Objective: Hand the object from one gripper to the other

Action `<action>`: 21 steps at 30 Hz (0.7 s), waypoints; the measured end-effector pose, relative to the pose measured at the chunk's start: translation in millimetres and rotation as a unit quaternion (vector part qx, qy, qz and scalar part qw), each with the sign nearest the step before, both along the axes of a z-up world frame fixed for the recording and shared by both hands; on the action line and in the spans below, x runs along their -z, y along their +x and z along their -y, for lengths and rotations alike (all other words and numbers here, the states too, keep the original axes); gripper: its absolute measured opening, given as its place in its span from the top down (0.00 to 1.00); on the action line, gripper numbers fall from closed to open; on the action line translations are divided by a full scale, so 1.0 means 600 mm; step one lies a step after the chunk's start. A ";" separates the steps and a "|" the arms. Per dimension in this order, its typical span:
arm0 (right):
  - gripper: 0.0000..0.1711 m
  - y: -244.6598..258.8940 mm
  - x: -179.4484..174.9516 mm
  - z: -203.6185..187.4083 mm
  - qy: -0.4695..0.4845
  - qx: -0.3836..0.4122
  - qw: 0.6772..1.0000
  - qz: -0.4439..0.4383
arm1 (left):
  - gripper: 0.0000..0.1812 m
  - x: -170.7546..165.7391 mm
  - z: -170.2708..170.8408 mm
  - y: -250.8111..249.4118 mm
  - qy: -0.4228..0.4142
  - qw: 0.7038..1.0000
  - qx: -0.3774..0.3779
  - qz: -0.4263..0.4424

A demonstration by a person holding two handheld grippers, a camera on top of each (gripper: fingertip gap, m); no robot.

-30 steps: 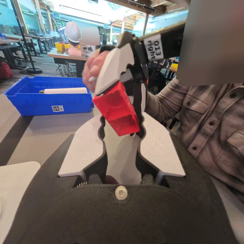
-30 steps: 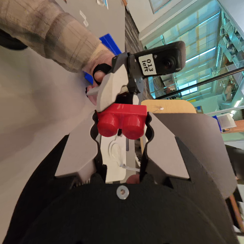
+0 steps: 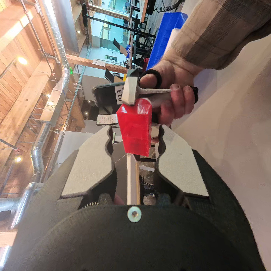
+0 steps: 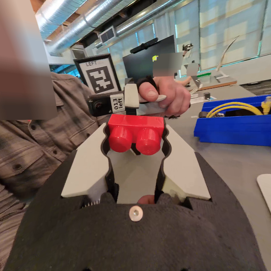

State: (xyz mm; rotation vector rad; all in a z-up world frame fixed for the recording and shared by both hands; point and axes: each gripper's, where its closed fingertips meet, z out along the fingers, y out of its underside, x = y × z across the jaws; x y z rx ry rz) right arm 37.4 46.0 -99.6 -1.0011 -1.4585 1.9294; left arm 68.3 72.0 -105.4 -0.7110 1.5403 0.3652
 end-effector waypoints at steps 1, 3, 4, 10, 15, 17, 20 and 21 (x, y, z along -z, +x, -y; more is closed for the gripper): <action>0.59 0.001 0.004 0.005 0.003 -0.009 1.000 0.002 | 0.69 0.004 0.001 0.003 -0.004 1.000 0.001 -0.004; 0.59 0.006 0.009 0.015 0.004 -0.029 1.000 0.002 | 0.72 0.008 0.007 0.008 -0.007 1.000 0.009 -0.007; 0.59 0.008 0.011 0.019 0.004 -0.038 0.999 0.001 | 0.73 0.008 0.010 0.010 -0.009 1.000 0.014 -0.005; 0.59 0.017 0.016 0.027 -0.001 -0.062 0.998 -0.006 | 0.79 0.024 0.021 0.020 -0.033 0.999 0.028 -0.023; 0.59 0.022 0.020 0.032 -0.003 -0.076 0.997 -0.010 | 0.79 0.029 0.024 0.025 -0.034 0.999 0.030 -0.029; 0.59 0.024 0.020 0.033 -0.002 -0.078 0.997 -0.011 | 0.79 0.031 0.022 0.025 -0.031 0.999 0.026 -0.032; 0.59 0.024 0.021 0.031 -0.004 -0.077 0.997 -0.012 | 0.79 0.032 0.020 0.027 -0.034 0.999 0.023 -0.029; 0.59 0.024 0.020 0.030 -0.005 -0.076 0.997 -0.013 | 0.80 0.032 0.019 0.027 -0.036 0.999 0.020 -0.026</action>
